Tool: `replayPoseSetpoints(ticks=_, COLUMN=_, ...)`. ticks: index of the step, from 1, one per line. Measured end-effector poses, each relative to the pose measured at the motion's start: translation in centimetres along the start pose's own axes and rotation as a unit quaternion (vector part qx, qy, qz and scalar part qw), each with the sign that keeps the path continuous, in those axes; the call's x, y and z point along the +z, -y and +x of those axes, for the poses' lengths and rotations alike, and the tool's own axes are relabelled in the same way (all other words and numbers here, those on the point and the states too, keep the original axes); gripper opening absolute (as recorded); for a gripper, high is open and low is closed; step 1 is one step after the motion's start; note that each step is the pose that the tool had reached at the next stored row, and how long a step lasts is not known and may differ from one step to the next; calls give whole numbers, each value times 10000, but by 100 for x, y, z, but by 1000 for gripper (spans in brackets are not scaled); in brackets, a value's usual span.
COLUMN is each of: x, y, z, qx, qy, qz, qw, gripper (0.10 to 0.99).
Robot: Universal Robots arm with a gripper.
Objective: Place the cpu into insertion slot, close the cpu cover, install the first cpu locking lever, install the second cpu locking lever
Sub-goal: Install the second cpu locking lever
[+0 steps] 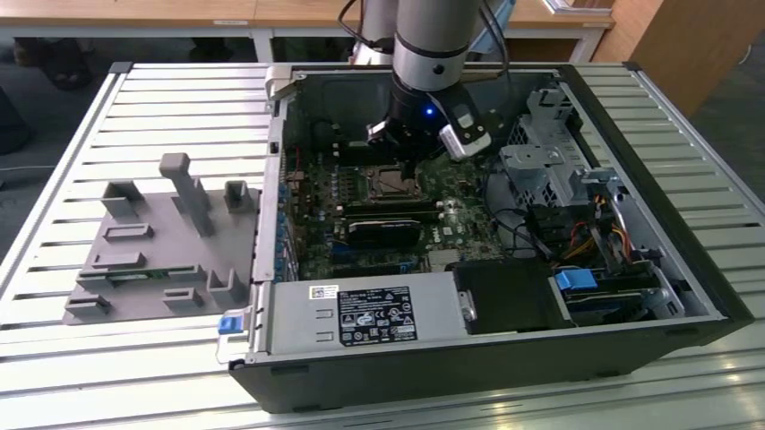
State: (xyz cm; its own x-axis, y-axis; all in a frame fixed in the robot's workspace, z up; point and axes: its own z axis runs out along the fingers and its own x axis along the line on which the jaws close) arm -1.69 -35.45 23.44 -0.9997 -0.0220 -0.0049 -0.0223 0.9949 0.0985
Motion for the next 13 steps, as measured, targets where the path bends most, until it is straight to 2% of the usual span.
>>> replayPoseSetpoints(ticks=7, x=-10, y=161, z=4, qx=0, qy=1, qz=-35, qw=10000, gripper=106)
replayPoseSetpoints(ticks=13, x=-12, y=189, z=59, qx=0, qy=1, qz=-37, qw=10000, gripper=106)
